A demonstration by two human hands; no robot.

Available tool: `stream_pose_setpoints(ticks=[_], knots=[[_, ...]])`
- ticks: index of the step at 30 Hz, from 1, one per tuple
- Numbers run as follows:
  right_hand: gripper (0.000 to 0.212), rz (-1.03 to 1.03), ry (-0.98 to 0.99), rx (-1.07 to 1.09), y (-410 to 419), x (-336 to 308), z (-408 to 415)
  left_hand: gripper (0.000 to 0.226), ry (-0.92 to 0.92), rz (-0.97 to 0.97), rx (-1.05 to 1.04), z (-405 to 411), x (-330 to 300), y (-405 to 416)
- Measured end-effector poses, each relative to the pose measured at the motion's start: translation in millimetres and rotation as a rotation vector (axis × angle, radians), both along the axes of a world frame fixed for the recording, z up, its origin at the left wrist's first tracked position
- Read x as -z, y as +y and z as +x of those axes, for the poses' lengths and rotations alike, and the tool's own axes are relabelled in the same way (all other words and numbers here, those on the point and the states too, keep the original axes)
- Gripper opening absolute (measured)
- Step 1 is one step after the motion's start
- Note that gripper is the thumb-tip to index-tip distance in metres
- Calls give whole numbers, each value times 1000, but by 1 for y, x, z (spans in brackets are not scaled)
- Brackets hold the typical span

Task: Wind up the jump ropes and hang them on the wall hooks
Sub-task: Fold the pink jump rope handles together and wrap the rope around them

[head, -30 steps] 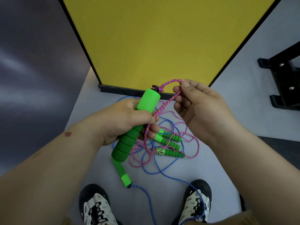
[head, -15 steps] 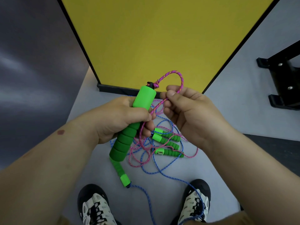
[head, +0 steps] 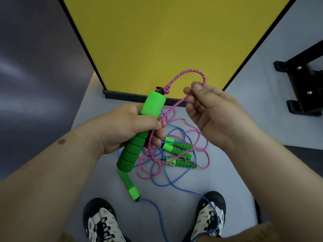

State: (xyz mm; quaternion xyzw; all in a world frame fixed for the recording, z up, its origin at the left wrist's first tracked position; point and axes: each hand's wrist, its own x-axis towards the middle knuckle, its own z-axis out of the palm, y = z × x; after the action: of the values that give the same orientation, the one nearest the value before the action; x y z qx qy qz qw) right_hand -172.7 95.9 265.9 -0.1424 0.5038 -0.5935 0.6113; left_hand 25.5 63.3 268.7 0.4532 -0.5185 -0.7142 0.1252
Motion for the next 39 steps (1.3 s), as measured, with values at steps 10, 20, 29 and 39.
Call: stream_pose_setpoints(ticks=[10,20,29,39], knots=[[18,27,49,-246,14,9,29,6,-36,-26,-6,-2,-1,-1],[8,0,41,-66,4,1,12,11,-26,-11,-22,-2,-3,0],[8,3,26,22,1,-1,1,5,-17,-26,3,-1,-1,-1],[14,15,44,-247,13,2,27,20,-8,-25,14,0,1,-1]])
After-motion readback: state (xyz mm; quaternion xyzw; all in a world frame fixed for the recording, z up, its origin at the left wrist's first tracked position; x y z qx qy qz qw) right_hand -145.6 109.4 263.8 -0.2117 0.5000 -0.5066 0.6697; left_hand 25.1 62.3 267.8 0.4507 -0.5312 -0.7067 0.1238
